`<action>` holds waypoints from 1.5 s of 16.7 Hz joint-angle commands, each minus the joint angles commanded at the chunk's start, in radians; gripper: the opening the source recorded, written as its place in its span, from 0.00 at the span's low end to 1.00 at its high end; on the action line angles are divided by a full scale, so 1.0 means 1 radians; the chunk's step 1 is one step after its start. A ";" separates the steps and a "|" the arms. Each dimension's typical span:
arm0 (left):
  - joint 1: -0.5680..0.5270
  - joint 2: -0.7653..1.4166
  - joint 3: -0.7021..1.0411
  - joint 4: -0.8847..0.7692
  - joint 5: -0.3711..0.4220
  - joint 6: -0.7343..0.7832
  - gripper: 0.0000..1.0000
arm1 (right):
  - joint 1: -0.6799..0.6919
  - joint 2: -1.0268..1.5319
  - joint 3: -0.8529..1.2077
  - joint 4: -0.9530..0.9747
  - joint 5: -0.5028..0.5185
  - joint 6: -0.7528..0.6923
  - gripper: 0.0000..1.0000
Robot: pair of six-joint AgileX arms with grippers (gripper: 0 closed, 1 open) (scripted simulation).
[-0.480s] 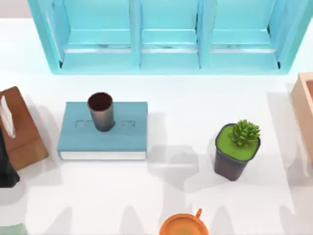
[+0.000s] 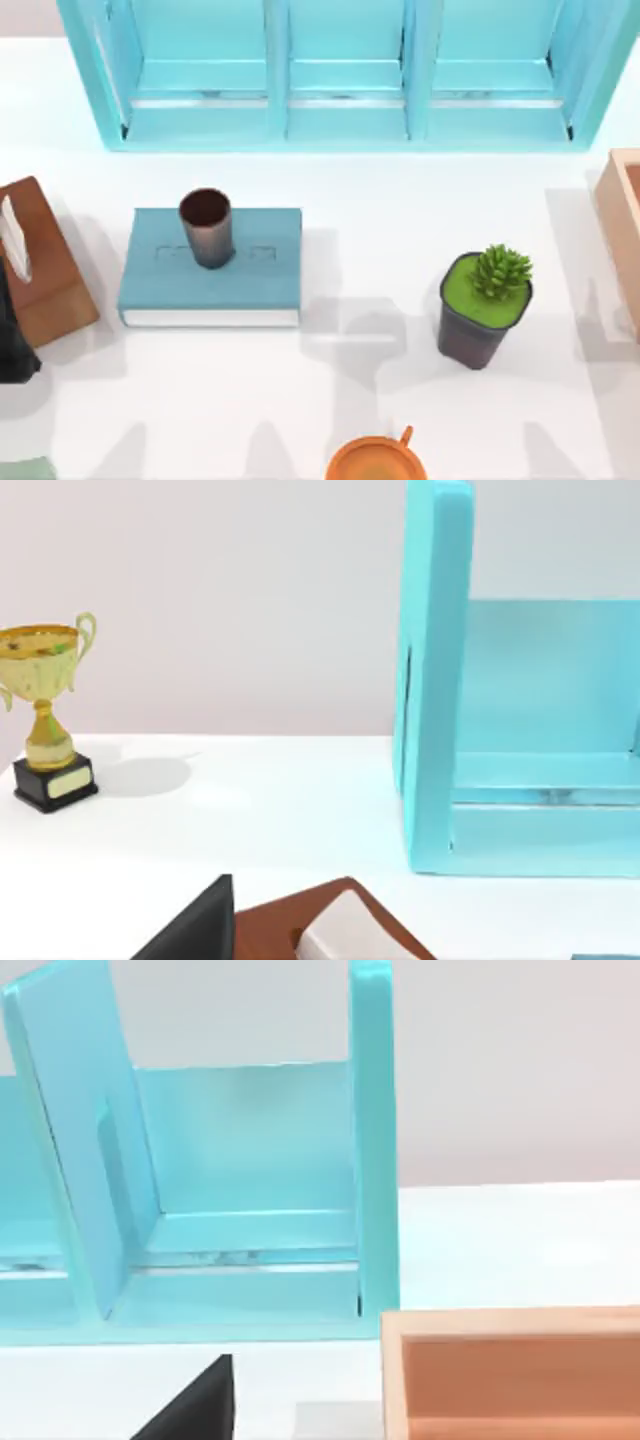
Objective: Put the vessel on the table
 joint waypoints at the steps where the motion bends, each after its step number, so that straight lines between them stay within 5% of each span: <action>1: 0.000 0.000 0.000 0.000 0.000 0.000 1.00 | 0.023 0.058 0.064 -0.035 0.009 0.022 1.00; 25: 0.000 0.000 0.000 0.000 0.000 0.000 1.00 | 0.836 2.176 2.374 -1.289 0.354 0.810 1.00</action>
